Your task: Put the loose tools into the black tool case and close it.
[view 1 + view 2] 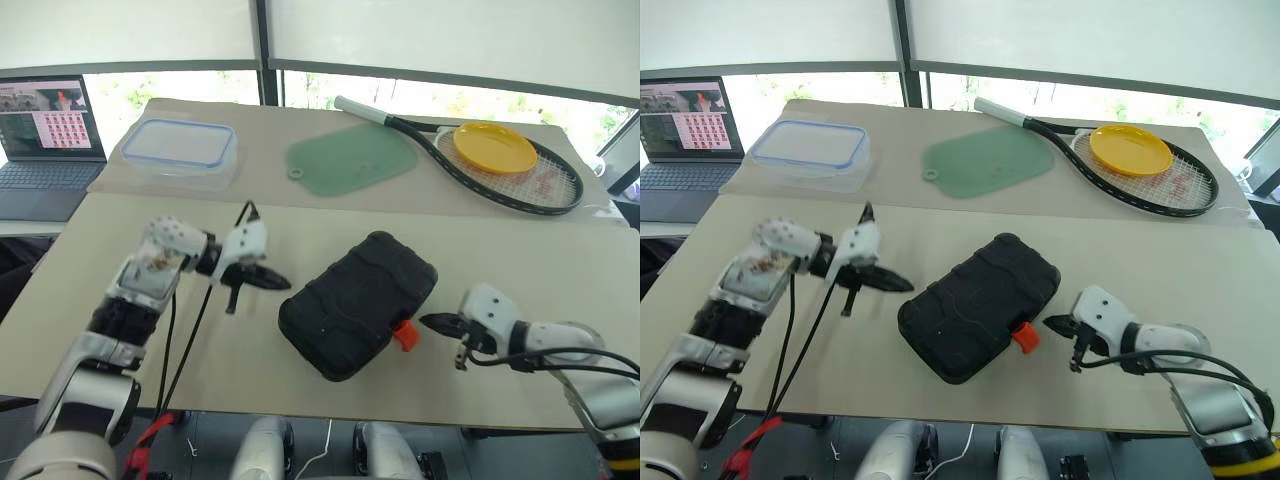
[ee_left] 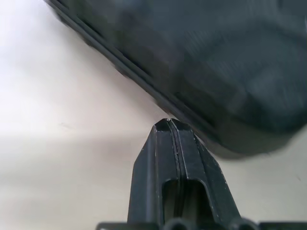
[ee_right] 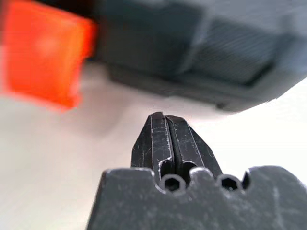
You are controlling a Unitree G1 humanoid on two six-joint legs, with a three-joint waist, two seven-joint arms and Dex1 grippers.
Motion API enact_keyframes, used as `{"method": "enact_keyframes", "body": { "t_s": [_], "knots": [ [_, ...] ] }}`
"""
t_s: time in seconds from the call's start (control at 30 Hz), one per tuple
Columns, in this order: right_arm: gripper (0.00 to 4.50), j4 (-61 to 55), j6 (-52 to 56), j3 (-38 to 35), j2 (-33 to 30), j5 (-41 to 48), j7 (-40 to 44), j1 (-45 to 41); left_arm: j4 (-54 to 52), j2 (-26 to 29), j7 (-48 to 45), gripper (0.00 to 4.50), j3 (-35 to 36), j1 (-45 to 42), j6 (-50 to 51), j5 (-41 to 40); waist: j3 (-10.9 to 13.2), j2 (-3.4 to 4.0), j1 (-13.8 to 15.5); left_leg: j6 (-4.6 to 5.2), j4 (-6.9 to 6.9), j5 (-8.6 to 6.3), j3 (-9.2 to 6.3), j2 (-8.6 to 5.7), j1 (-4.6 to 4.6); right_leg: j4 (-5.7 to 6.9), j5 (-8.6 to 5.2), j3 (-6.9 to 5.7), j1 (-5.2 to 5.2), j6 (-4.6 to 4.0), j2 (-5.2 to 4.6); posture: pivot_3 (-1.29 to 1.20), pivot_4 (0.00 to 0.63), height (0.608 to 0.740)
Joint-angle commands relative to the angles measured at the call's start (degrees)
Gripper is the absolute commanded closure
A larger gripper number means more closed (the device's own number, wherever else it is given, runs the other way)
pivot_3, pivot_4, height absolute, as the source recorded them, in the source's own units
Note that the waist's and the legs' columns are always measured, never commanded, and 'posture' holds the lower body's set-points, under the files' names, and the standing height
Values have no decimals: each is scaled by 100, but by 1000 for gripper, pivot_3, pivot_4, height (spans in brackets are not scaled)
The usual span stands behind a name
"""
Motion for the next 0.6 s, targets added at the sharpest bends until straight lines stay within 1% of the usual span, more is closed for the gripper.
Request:
{"method": "enact_keyframes", "body": {
  "t_s": [0.03, 0.13, 0.2, 0.27, 0.4, 0.6],
  "knots": [
    [4500, -618, 282, -509, -223, 449, 270, 245, -518, -153, -110, 4466, 57, -190, 442, -338, -2, 4, -30, 5, 2, -3, 0, -1, 3, -2, 2, 7, 4, 4, -1, 0, 150, 738],
    [4500, -1006, 443, -448, -435, 568, 526, 417, -889, -319, -172, 4466, -520, 170, -65, 59, -7, 12, -81, 7, 0, -5, 1, -2, 8, -2, 2, 11, 6, 5, -3, 0, 150, 738],
    [4500, -1091, 571, -290, -443, 571, 512, 298, -746, -447, -43, 4466, -850, 299, -489, 449, -8, 13, -103, 5, -1, -4, 1, -2, 13, -2, 1, 14, 8, 4, -1, 0, 150, 738],
    [4500, -1104, 701, -122, -393, 538, 450, 133, -509, -552, 120, 4466, -1035, 354, -814, 746, -5, 5, -100, 2, 4, -2, 1, -2, 10, -1, 3, 13, 6, 1, 7, 0, 150, 738],
    [4500, -1040, 801, 328, -409, 316, 482, -135, -288, -638, 230, 4466, -1157, 379, -1145, 945, -12, 10, -85, 5, 4, -4, -2, 0, 23, -3, 6, 14, 21, -2, 4, 0, 150, 738],
    [4500, -647, 899, 894, -74, 1, 291, -600, -205, -700, 320, 4466, -1084, 340, -1172, 888, -23, 10, -88, 5, 5, -4, -2, 2, 24, 1, 8, 14, 19, -4, 4, 0, 150, 738]
  ]
}}
